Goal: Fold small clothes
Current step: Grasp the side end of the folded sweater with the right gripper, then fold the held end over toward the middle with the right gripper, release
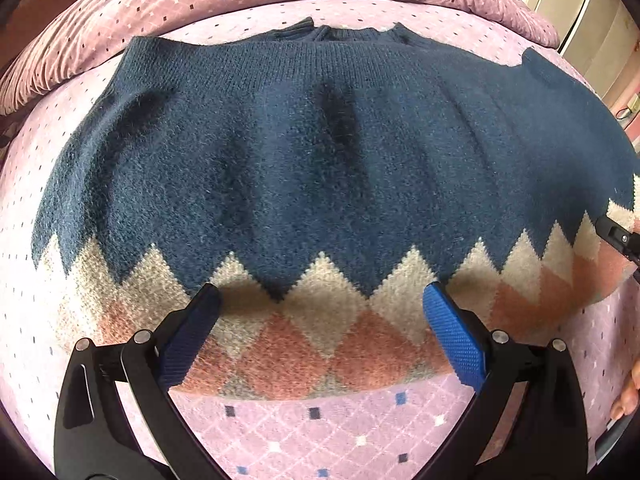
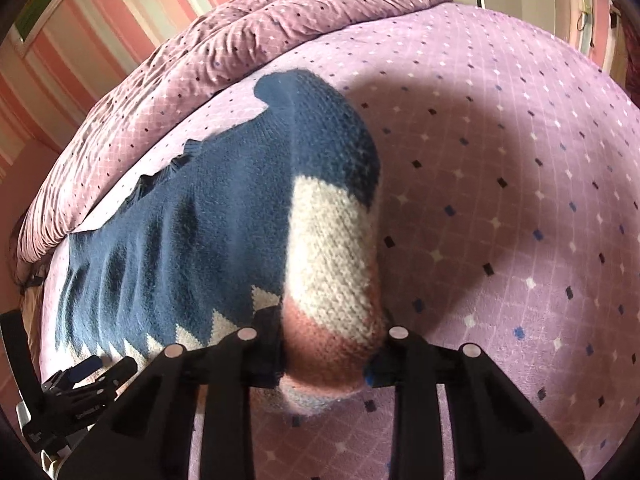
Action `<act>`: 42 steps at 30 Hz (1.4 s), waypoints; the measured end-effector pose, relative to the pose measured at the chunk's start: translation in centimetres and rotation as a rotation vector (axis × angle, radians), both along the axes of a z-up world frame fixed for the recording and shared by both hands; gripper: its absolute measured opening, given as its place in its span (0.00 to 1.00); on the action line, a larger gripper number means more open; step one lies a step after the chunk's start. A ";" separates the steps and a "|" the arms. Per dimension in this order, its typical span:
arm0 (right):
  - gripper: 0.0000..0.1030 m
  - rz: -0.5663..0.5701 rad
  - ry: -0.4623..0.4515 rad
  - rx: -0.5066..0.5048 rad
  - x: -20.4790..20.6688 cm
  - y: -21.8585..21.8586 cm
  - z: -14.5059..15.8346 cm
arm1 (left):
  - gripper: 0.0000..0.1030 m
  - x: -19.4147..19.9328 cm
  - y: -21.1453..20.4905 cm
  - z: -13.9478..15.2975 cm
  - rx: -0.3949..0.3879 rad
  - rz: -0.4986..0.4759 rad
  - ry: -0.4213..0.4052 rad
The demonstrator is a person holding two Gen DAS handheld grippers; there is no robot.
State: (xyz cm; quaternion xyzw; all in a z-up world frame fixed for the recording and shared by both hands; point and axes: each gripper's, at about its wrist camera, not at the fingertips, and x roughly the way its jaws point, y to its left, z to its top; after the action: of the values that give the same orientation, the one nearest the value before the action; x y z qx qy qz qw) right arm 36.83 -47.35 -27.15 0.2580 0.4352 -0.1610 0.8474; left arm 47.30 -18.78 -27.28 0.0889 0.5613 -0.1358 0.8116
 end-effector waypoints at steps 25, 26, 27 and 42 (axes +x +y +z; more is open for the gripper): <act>0.26 -0.020 -0.080 0.020 -0.8 0.3 1.6 | 0.97 -0.2 -0.5 -1.1 0.015 -0.012 -0.031; 0.26 -0.016 -0.088 -0.001 -0.7 0.7 2.4 | 0.97 -0.3 -0.4 -0.9 0.008 -0.014 -0.034; 0.26 -0.007 -0.094 -0.028 -0.5 1.4 3.4 | 0.97 -0.5 -0.1 -0.6 -0.002 -0.016 -0.034; 0.22 0.226 -0.158 -0.347 7.6 20.7 11.8 | 0.97 2.2 20.0 7.4 -0.059 0.173 -0.101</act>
State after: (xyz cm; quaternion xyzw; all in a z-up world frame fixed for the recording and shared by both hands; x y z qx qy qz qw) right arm 44.44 -26.67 -15.32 0.0698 0.3596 -0.1167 0.9231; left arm 49.48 1.25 -19.83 0.0230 0.5209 -0.0772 0.8498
